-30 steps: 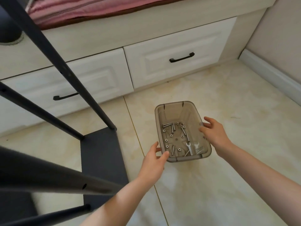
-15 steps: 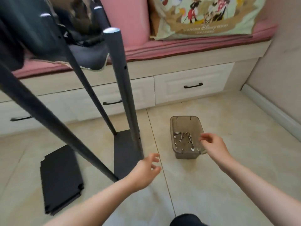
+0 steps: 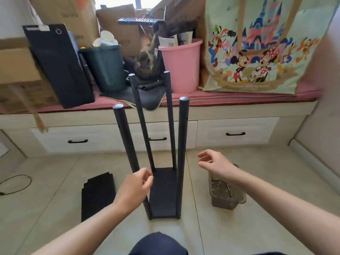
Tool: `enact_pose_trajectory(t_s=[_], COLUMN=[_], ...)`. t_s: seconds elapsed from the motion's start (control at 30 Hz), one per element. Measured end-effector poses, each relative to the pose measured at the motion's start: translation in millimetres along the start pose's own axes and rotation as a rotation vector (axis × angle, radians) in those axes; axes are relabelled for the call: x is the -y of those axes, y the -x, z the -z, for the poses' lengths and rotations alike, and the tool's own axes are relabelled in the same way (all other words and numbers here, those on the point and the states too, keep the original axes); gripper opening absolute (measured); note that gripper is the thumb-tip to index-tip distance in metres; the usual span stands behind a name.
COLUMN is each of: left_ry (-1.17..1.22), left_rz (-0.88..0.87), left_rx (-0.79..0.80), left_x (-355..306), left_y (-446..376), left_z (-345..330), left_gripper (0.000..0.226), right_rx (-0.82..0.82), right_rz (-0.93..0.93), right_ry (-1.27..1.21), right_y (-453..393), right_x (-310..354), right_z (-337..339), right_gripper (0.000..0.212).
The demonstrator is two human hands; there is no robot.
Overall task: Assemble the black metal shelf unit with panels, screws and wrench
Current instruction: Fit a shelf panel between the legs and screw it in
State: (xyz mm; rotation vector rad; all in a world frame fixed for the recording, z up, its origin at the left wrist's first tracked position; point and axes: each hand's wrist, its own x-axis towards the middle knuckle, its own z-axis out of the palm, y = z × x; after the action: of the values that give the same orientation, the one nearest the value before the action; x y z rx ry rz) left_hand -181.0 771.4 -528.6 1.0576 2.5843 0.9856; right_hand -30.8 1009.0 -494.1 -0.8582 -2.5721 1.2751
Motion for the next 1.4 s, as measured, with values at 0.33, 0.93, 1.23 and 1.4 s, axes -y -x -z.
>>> enact_pose_trajectory(t_s=[0.33,0.93,1.23,1.4], left_ry=[0.125,0.359,0.104,0.003], left_rz=[0.124,0.119,-0.111,-0.251], left_rx=[-0.212,-0.321,-0.161,-0.145], left_x=[6.1,0.1,-22.8,-44.6], left_y=[-26.9,-24.1,-9.8,-5.0], left_z=[46.8,35.4,17.7,4.1], left_gripper=[0.032,0.010,0.025,0.036], right_rx=[-0.019,-0.321,-0.347,-0.265], right_rz=[0.096,0.060,0.075,0.093], right_ry=[-0.168,-0.190,-0.223,-0.146], right_y=[-11.6,-23.1,-24.6,-18.6], right_x=[35.0,40.7,28.6,17.8], right_z=[-33.7,-50.3,-36.2,-21.0], right_gripper=[0.048,0.011,0.030,0.063])
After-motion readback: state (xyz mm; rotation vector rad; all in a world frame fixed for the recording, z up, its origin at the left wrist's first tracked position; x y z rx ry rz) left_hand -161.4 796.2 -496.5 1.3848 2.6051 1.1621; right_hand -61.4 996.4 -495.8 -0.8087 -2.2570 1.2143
